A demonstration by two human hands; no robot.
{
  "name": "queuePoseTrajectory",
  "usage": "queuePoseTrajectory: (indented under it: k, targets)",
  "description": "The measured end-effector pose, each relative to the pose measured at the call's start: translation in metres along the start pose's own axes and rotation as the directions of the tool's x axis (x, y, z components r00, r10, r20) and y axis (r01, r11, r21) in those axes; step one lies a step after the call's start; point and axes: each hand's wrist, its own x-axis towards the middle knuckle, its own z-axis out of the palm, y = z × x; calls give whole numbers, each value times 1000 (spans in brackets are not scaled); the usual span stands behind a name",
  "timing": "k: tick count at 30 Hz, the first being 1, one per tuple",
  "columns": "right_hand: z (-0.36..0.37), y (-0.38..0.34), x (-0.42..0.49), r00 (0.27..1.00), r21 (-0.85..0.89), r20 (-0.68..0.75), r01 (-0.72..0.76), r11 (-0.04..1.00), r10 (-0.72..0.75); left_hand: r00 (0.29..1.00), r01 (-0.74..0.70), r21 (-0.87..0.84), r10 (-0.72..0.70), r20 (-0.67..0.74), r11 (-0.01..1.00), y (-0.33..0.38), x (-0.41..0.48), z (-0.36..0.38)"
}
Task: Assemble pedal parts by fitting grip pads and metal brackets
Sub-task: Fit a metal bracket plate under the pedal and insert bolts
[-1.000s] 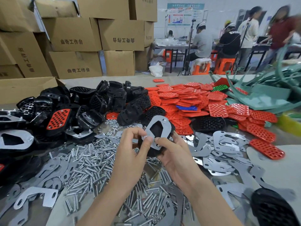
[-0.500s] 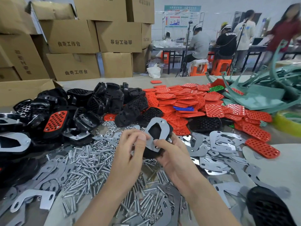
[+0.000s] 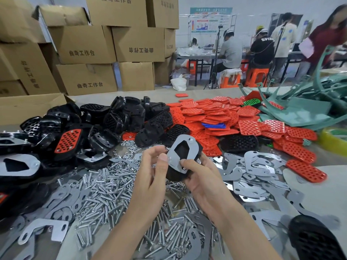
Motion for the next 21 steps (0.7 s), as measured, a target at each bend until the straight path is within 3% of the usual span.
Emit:
queuePoseTrajectory:
  k: [5,10,18,21]
  targets:
    - [0,0,0,1000,-38,-6,24,999,-24,998,-55,115,56,-6,992,1,3,2]
    - [-1,1,1,999,-14,1,33,999,-33,1000,19,-1,-19,12,1000,-1,0,1]
    - [-2,1,1,999,-47,8,36,998,-35,998,-41,111,37,42,993,-1,2,1]
    - [-1,1,1,999,-36,4,37,999,-37,1000,-14,40,13,16,999,-1,0,0]
